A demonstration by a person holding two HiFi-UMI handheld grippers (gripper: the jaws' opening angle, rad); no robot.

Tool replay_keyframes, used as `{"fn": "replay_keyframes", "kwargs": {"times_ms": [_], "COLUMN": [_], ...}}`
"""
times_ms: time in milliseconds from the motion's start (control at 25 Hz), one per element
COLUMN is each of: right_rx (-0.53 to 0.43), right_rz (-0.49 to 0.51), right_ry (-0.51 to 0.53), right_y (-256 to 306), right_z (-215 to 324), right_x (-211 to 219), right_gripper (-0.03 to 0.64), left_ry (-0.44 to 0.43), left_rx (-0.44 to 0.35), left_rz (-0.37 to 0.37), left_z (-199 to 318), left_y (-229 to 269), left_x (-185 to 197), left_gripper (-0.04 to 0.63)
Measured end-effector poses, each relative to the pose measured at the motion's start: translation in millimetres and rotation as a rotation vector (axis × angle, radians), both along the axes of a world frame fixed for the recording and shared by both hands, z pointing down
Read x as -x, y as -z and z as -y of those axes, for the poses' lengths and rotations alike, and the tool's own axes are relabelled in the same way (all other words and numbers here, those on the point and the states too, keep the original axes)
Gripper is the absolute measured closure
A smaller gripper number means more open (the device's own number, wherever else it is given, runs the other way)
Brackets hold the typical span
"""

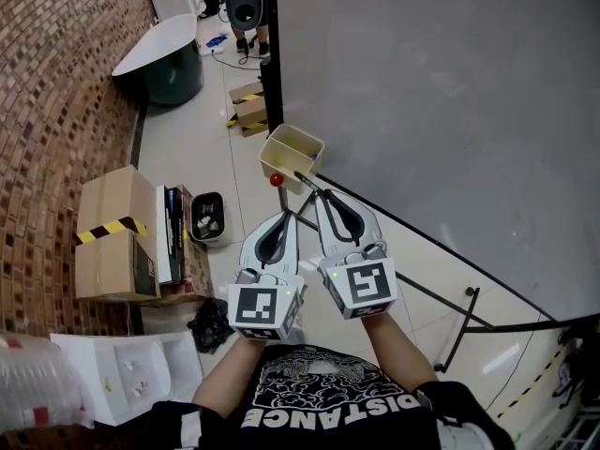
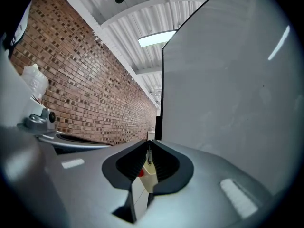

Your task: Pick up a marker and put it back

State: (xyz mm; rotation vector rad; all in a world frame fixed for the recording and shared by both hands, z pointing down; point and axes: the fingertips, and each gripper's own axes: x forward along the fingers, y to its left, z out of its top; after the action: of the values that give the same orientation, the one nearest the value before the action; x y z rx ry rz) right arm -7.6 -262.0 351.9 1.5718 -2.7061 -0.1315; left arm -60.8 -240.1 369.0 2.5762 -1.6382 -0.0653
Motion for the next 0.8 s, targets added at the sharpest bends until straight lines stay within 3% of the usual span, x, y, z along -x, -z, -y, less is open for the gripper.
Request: {"fn": "replay_keyframes", "kwargs": {"times_ms": [800], "right_rx": [0.115], "right_rz": [-0.06], "right_ry": [-0.029], "right_y": [-62.0], "right_z": [61.9], "right_x": [23.3], "right_gripper": [0.584], "left_ry": [-0.004], "left_rx": [0.014], "left_rz": [-0.01], "left_z": [28.4], "left_y": [-4.4], "left_x": [22.4], "left_gripper": [0.589]}}
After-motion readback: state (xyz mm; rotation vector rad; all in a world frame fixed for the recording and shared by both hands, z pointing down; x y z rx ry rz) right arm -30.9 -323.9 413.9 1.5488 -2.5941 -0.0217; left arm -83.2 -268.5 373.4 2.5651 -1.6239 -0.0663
